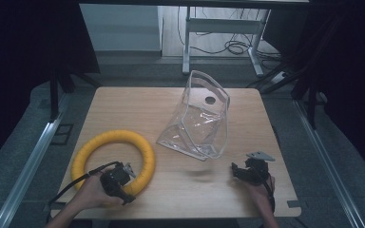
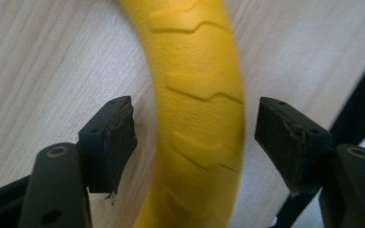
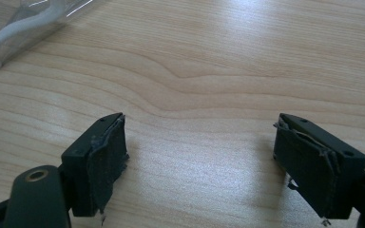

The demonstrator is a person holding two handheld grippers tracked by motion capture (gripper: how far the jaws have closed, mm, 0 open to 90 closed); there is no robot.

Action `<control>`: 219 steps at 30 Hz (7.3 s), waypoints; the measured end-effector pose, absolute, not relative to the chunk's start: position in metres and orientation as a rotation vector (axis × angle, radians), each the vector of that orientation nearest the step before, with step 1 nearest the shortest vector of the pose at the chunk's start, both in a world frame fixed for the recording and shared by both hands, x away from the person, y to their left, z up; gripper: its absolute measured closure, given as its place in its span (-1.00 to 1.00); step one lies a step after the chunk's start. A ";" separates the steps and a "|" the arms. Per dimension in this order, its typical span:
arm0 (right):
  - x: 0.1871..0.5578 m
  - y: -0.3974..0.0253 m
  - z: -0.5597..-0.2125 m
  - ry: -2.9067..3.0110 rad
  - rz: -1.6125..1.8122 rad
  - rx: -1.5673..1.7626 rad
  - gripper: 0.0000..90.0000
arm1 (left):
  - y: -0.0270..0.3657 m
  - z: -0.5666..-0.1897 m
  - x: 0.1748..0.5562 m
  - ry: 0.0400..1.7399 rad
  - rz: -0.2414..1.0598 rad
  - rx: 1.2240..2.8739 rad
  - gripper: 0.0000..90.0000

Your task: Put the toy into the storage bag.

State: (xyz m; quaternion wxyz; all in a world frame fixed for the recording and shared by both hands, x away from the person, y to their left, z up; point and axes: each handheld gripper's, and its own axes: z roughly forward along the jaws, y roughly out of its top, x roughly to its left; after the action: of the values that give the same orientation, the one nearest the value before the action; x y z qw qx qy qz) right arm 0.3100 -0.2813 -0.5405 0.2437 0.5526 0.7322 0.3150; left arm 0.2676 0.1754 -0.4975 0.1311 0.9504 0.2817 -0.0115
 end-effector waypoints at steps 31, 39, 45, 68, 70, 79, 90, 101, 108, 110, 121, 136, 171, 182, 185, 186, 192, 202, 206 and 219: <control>0.310 -0.281 -0.540 1.992 0.859 1.520 -0.56 | 0.217 -0.435 0.300 0.881 -0.286 2.399 0.13; 0.310 -0.281 -0.540 1.988 0.857 1.522 -0.55 | 0.252 -0.412 0.310 0.906 -0.315 2.158 0.13; 0.310 -0.282 -0.540 1.984 0.856 1.525 -0.54 | 0.273 -0.399 0.311 0.913 -0.273 2.046 0.13; 0.310 -0.282 -0.540 1.975 0.855 1.531 -0.54 | 0.303 -0.361 0.304 0.831 -0.208 1.637 0.13; 0.310 -0.282 -0.540 1.974 0.855 1.532 -0.54 | 0.300 -0.360 0.305 0.824 -0.216 1.597 0.13; 0.310 -0.282 -0.540 1.978 0.850 1.527 -0.54 | 0.272 -0.348 0.312 0.790 -0.189 1.462 0.12; 0.310 -0.282 -0.540 1.973 0.855 1.535 -0.54 | 0.240 -0.328 0.319 0.797 -0.025 1.302 0.12; 0.310 -0.282 -0.540 1.973 0.855 1.534 -0.54 | 0.201 -0.320 0.324 0.787 0.075 1.254 0.12; 0.310 -0.282 -0.540 1.974 0.855 1.534 -0.54 | 0.179 -0.319 0.326 0.792 0.144 1.222 0.12; 0.310 -0.282 -0.540 1.973 0.855 1.534 -0.54 | 0.172 -0.319 0.326 0.789 0.170 1.214 0.12; 0.310 -0.282 -0.540 1.974 0.854 1.531 -0.54 | 0.135 -0.307 0.322 0.744 0.276 1.214 0.12; 0.310 -0.282 -0.540 1.976 0.852 1.532 -0.54 | 0.108 -0.289 0.325 0.708 0.329 1.218 0.12; 0.310 -0.282 -0.540 1.974 0.854 1.533 -0.53 | 0.014 -0.256 0.322 0.562 0.267 1.290 0.12; 0.310 -0.282 -0.540 1.974 0.854 1.532 -0.53 | -0.013 -0.265 0.321 0.550 0.216 1.312 0.12; 0.310 -0.282 -0.540 1.974 0.854 1.532 -0.53 | -0.016 -0.268 0.323 0.558 0.210 1.318 0.12; 0.310 -0.282 -0.540 1.974 0.853 1.531 -0.53 | -0.017 -0.270 0.325 0.561 0.208 1.320 0.12; 0.310 -0.282 -0.540 1.974 0.853 1.531 -0.53 | -0.025 -0.276 0.331 0.564 0.163 1.330 0.12; 0.310 -0.282 -0.540 1.975 0.854 1.530 -0.52 | -0.045 -0.282 0.330 0.546 0.119 1.352 0.12; 0.309 -0.282 -0.540 1.976 0.856 1.529 -0.51 | -0.049 -0.291 0.338 0.568 0.109 1.371 0.12; 0.309 -0.281 -0.540 1.975 0.858 1.528 -0.51 | -0.055 -0.314 0.346 0.603 0.077 1.398 0.11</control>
State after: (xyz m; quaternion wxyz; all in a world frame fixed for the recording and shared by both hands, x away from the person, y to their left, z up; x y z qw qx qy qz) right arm 0.3094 -0.2814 -0.5399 0.2482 0.5605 0.7247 0.3148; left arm 0.3463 -0.0546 -0.3143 0.7234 0.6332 0.2730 0.0348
